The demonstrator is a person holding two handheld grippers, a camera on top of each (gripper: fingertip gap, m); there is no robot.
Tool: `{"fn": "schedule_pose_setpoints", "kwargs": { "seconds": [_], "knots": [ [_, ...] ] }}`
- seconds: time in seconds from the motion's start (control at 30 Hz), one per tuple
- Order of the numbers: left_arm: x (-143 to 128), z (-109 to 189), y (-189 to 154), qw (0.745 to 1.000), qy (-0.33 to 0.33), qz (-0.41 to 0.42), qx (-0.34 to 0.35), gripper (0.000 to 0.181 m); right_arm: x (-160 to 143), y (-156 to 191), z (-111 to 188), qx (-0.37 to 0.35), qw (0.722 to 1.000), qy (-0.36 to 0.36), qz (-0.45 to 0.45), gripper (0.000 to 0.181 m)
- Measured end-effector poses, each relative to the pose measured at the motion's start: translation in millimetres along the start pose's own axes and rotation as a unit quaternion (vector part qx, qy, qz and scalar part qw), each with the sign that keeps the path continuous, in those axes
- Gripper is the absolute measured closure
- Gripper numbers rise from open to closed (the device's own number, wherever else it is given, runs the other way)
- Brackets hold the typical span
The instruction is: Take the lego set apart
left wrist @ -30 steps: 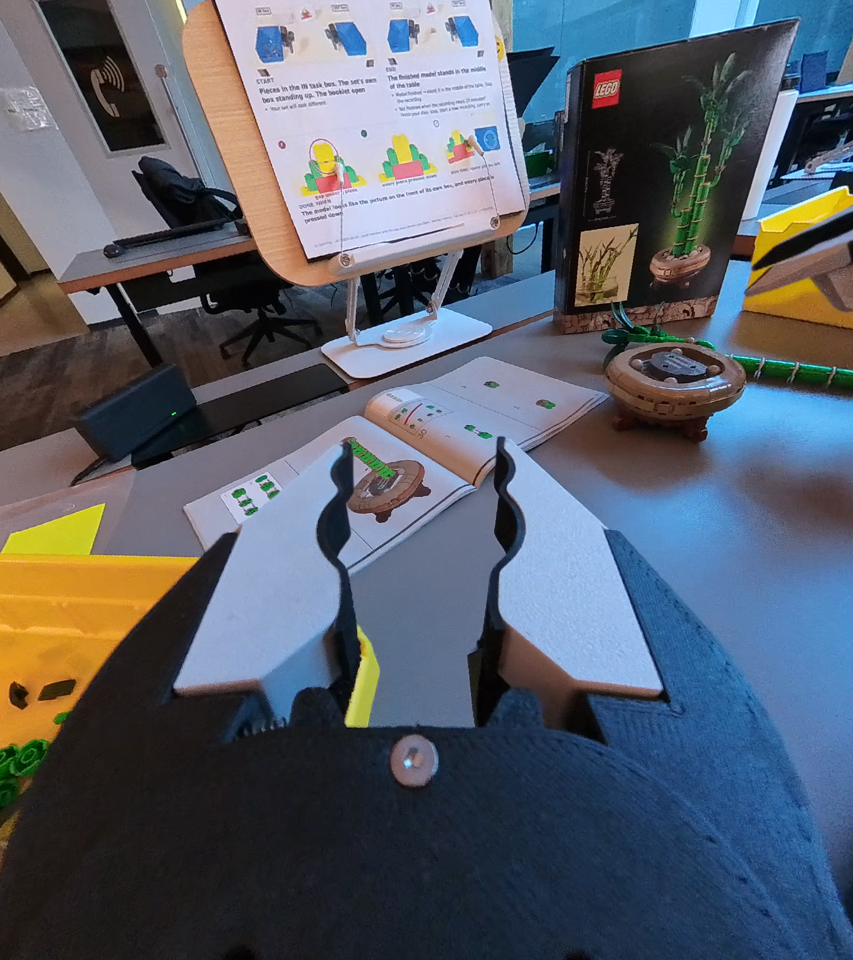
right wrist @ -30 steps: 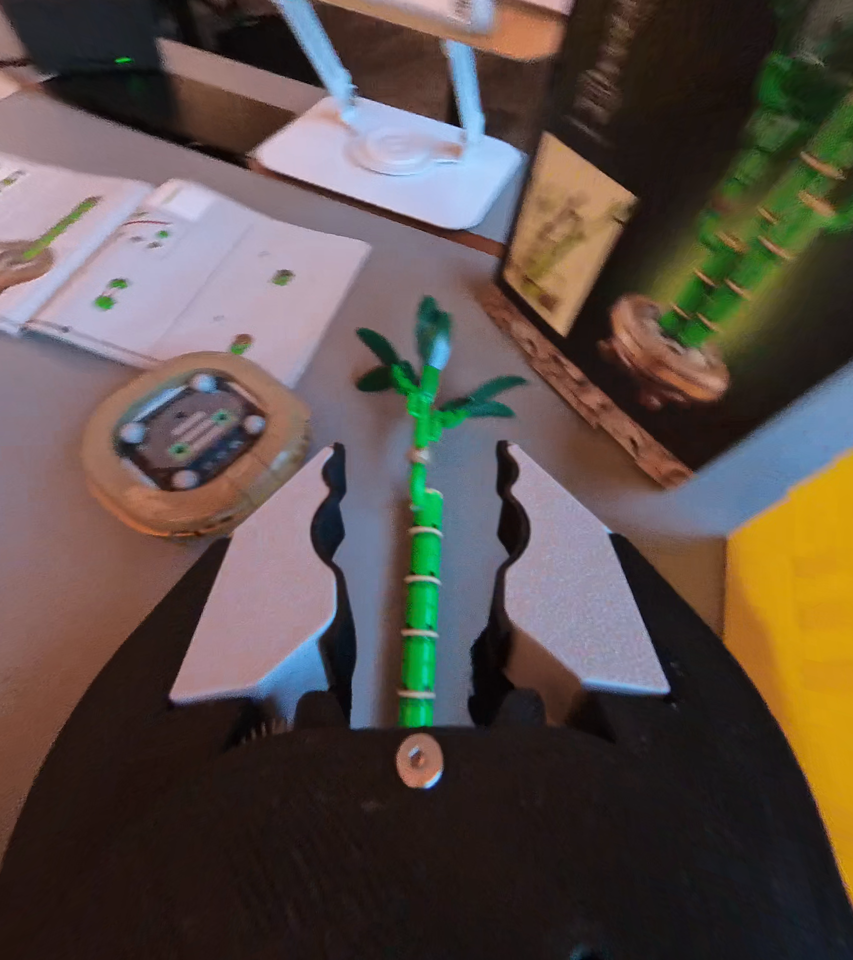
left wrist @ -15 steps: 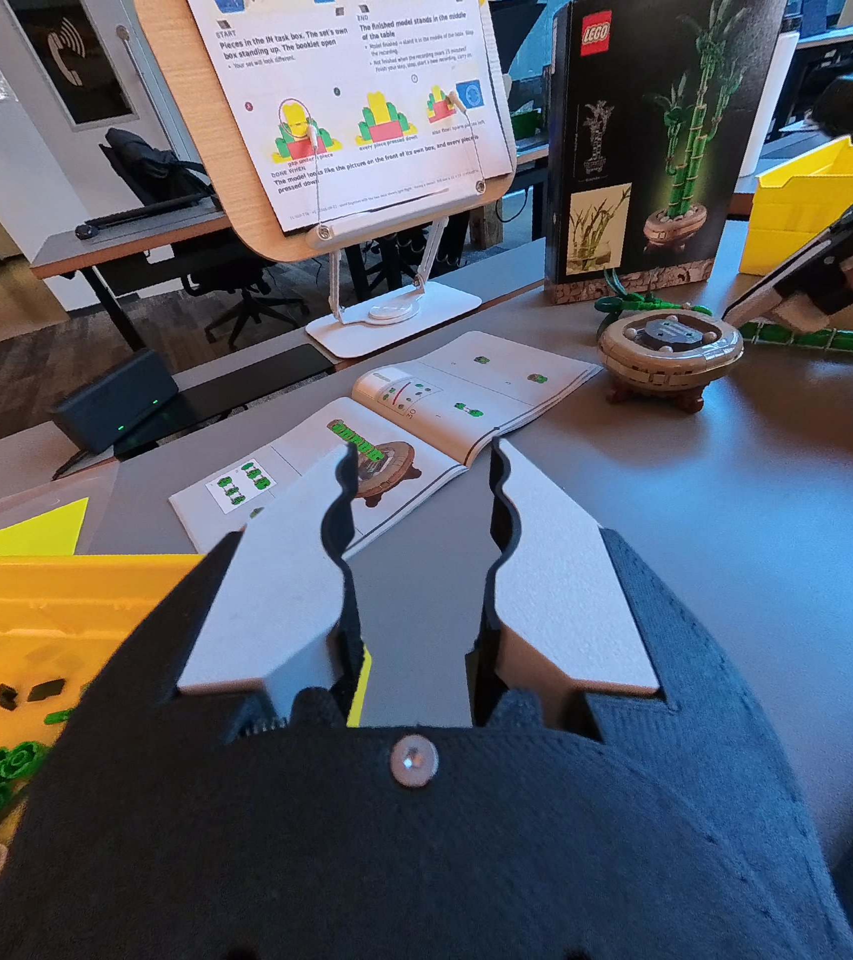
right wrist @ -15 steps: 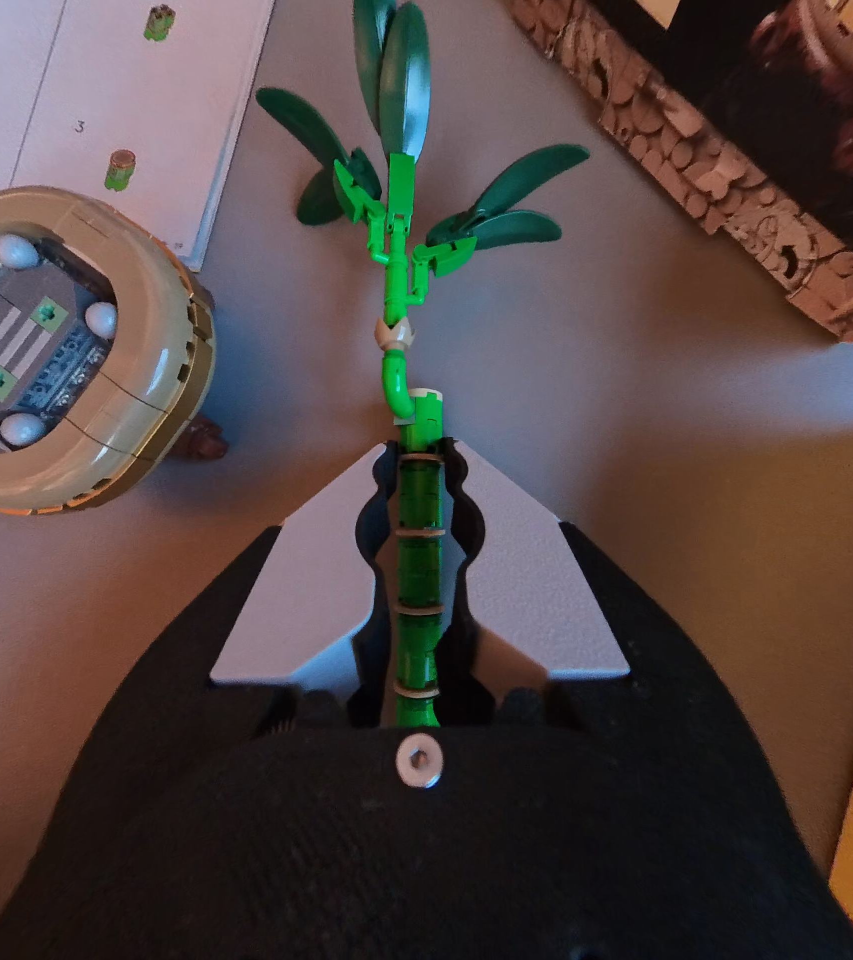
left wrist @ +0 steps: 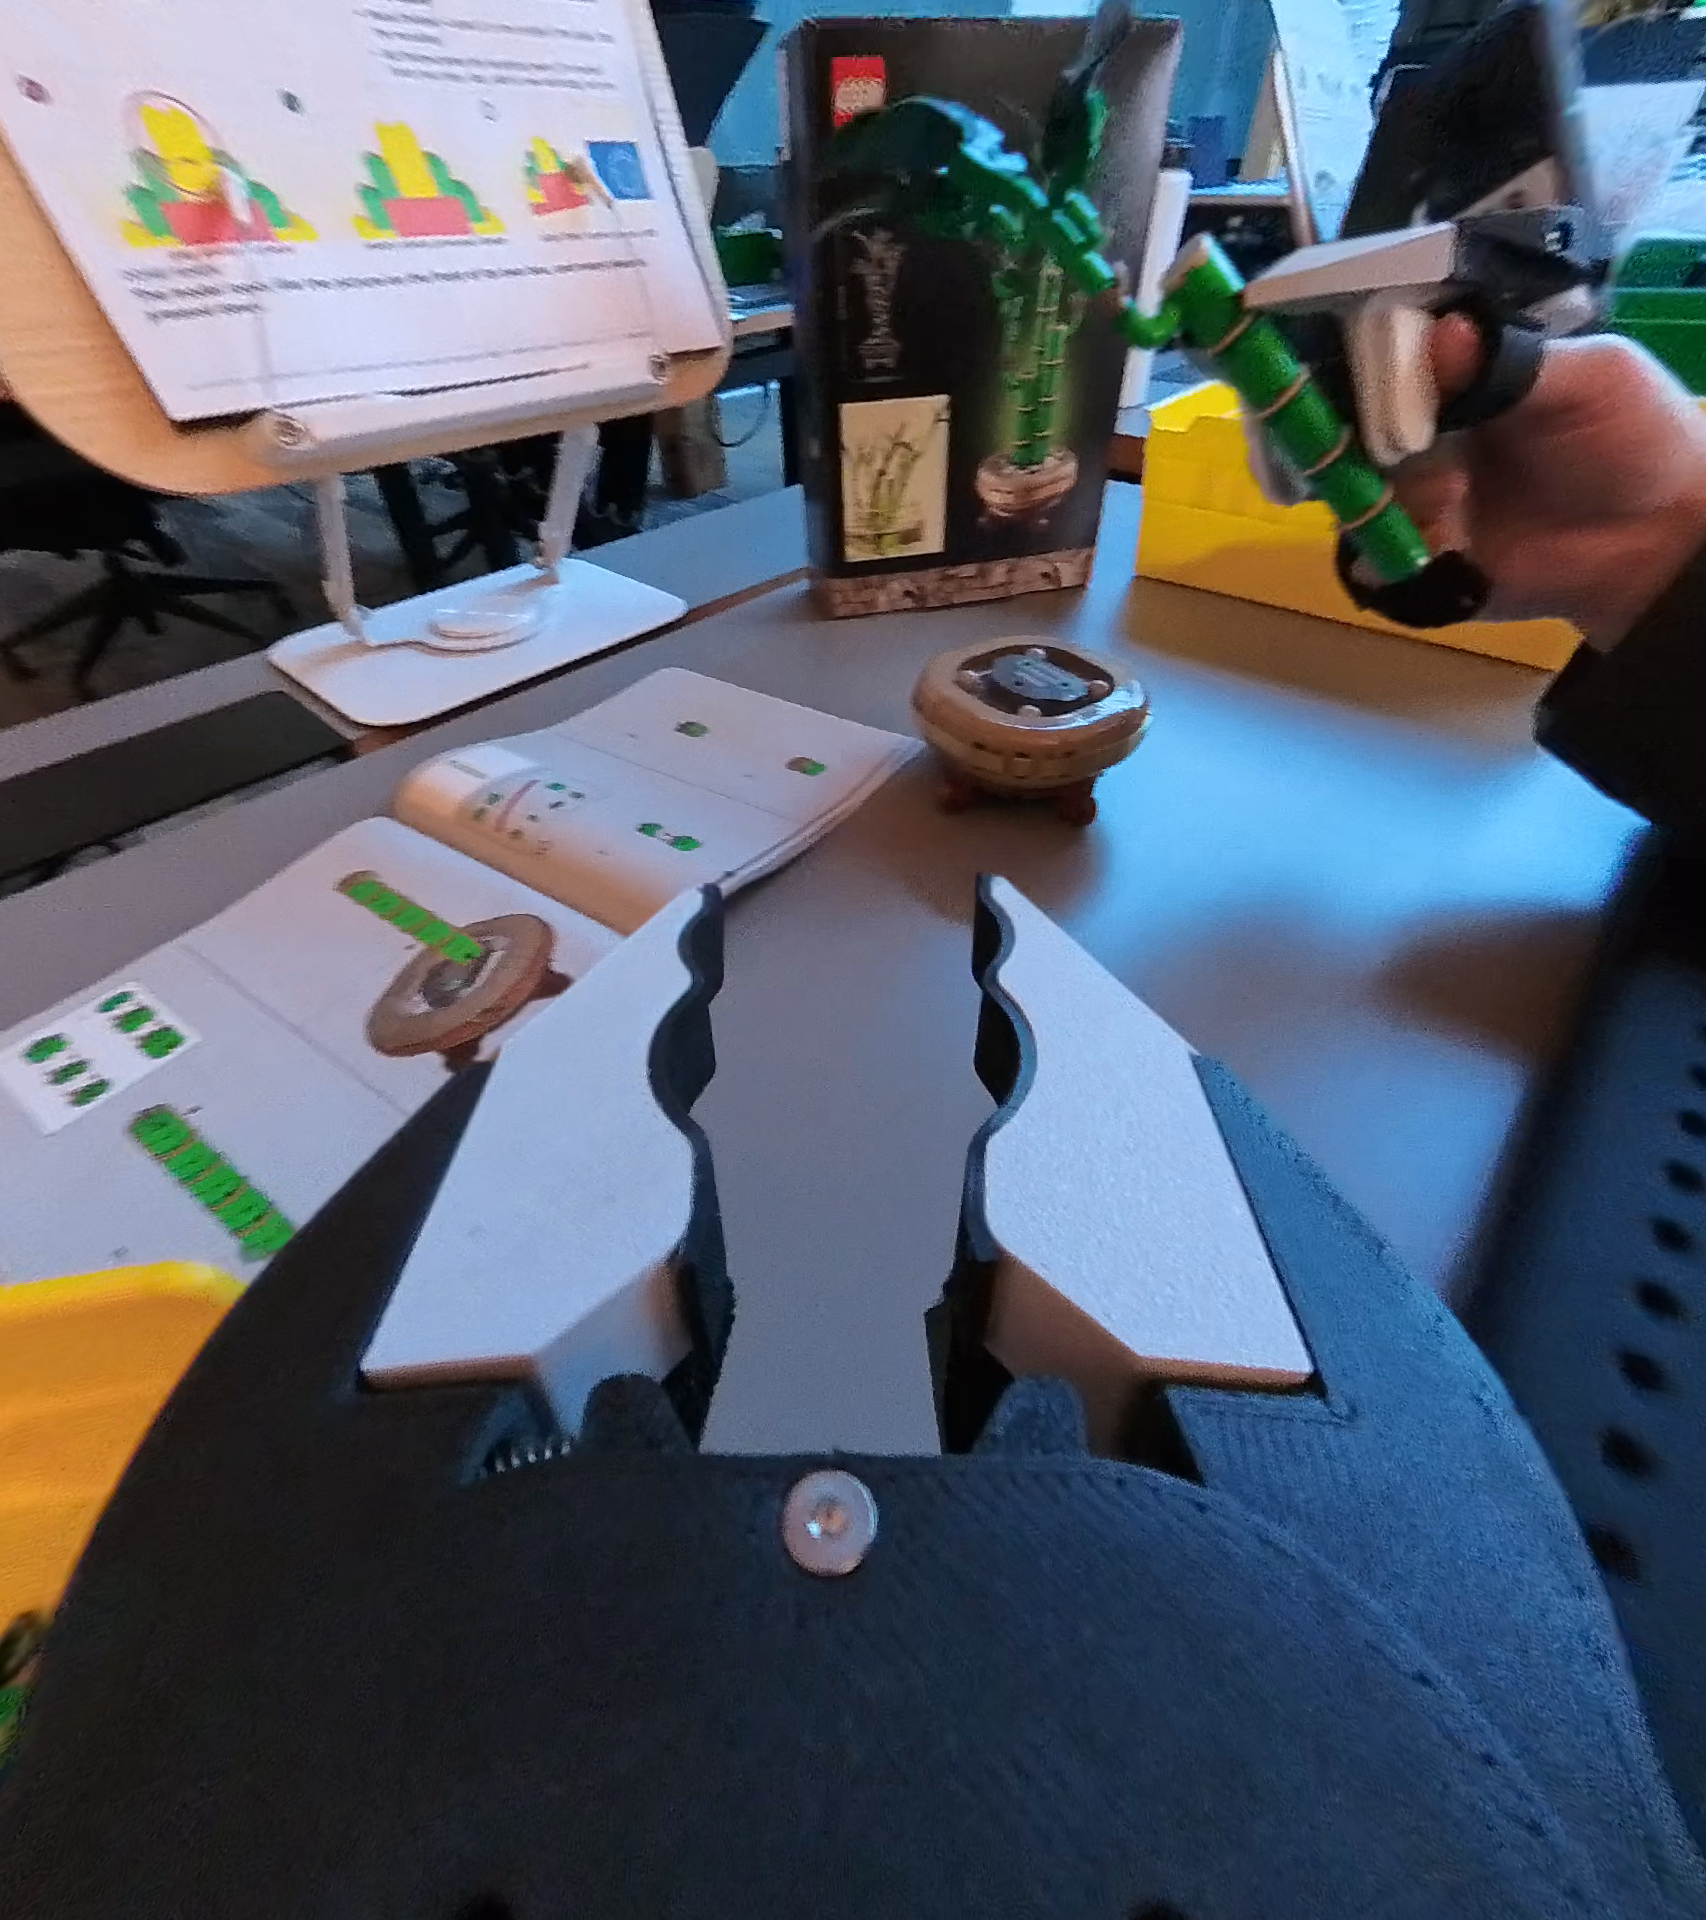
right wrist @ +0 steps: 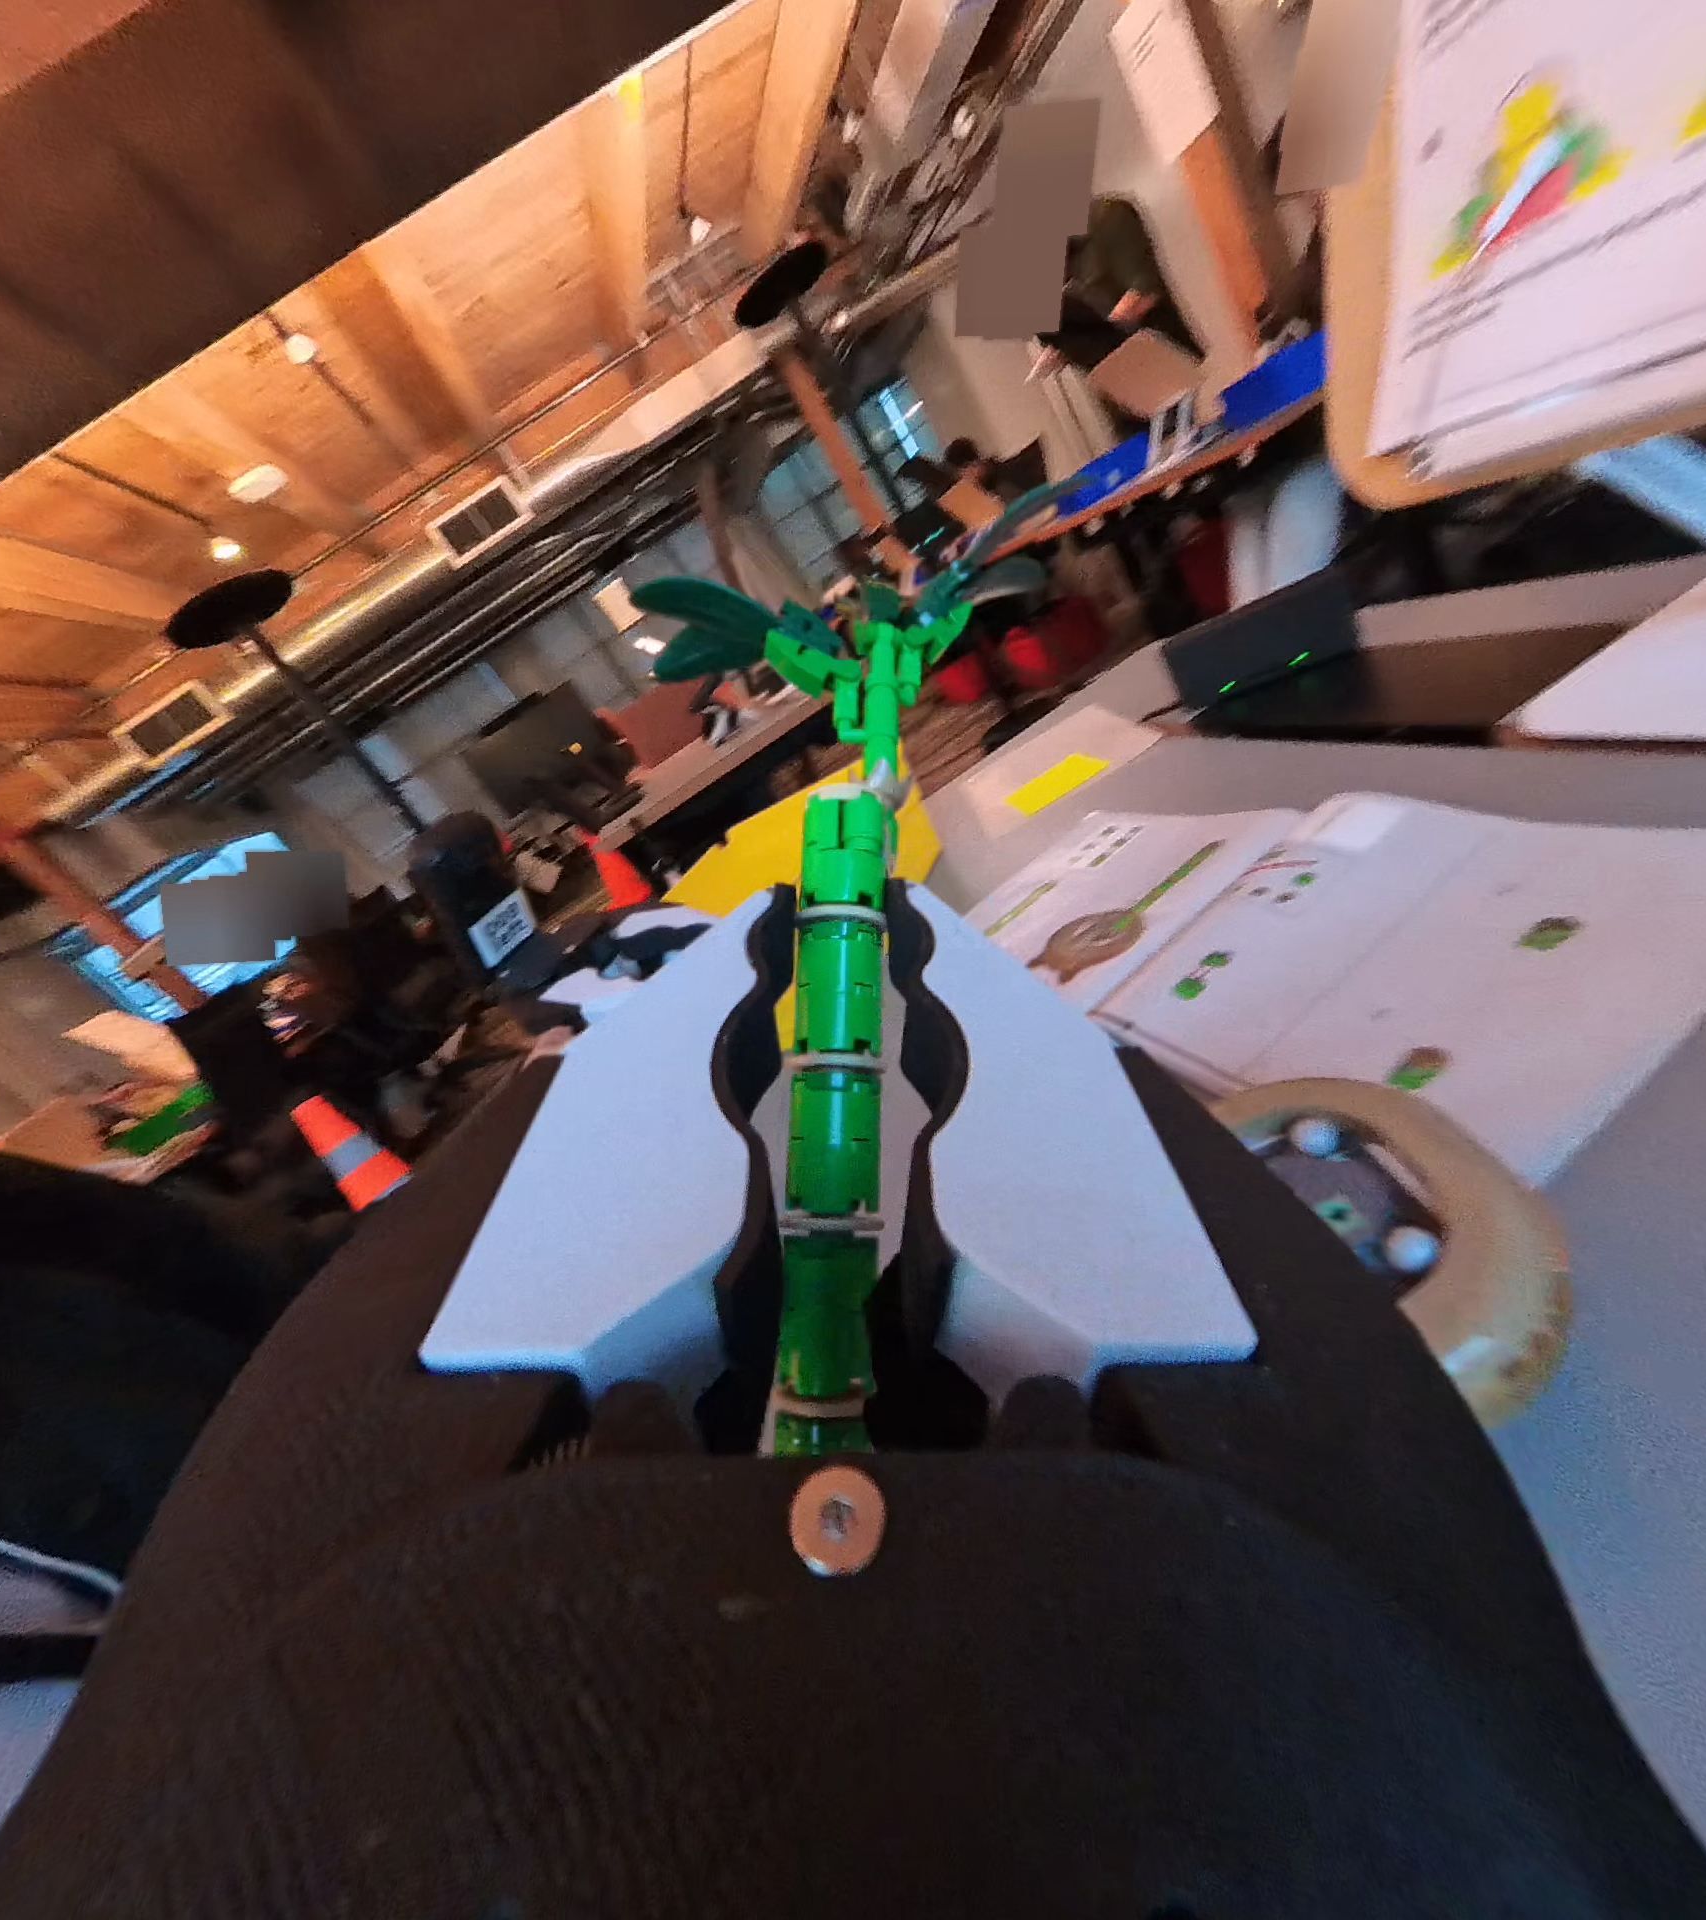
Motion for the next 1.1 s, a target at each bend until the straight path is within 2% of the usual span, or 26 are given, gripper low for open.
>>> {"fn": "schedule_pose_setpoints", "kwargs": {
  "seconds": [0.1,0.23,0.33,0.47,0.5,0.6,0.67,0.73,0.8,0.9,1.0,1.1],
  "knots": [
    [-0.7,-6.7,-8.2,0.999,0.000,0.024,-0.041,0.136,-14.3,1.9,-21.4,0.035,0.999,0.025,-0.030,0.165],
    [5.4,-21.5,-17.1,0.987,-0.021,0.100,-0.123,0.136,-32.7,12.6,-50.5,0.119,0.989,0.043,-0.073,0.165],
    [11.7,-38.6,-16.8,0.957,-0.044,0.213,-0.190,0.128,-45.0,20.8,-66.9,0.149,0.984,0.063,-0.070,0.165],
    [16.4,-62.4,-15.9,0.899,-0.062,0.341,-0.267,0.124,-54.7,29.9,-78.7,0.166,0.983,0.070,-0.042,0.165],
    [16.6,-67.7,-15.9,0.894,-0.066,0.346,-0.278,0.122,-56.3,31.3,-80.5,0.171,0.982,0.069,-0.039,0.165],
    [10.8,-77.2,-18.2,0.906,-0.082,0.303,-0.284,0.126,-62.1,31.2,-86.0,0.173,0.981,0.079,-0.038,0.165],
    [10.3,-77.1,-17.8,0.890,-0.115,0.322,-0.301,0.130,-68.3,29.1,-90.5,0.175,0.979,0.096,-0.049,0.165],
    [11.5,-75.7,-11.7,0.871,-0.151,0.351,-0.311,0.150,-74.9,27.9,-95.5,0.186,0.974,0.111,-0.071,0.165],
    [11.9,-74.9,-6.7,0.871,-0.152,0.345,-0.315,0.169,-80.6,28.5,-100.3,0.210,0.965,0.118,-0.106,0.165],
    [14.1,-70.0,-5.4,0.895,-0.157,0.293,-0.298,0.172,-87.4,27.5,-106.3,0.229,0.952,0.127,-0.158,0.165],
    [15.1,-65.8,-1.4,0.899,-0.152,0.298,-0.283,0.172,-89.3,24.4,-107.6,0.221,0.953,0.120,-0.169,0.165],
    [8.3,-61.0,8.8,0.887,-0.157,0.346,-0.262,0.172,-84.9,21.2,-102.6,0.199,0.962,0.123,-0.143,0.162]
  ]
}}
Point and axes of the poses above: each gripper's, where its closed fingertips meet, z back along the fingers, x out of its top, y = z × x across the jaws, the point moved 10 cm from there along z, back along the fingers, and after that the axes turned 4 degrees about -y, right-handed, at the moved point
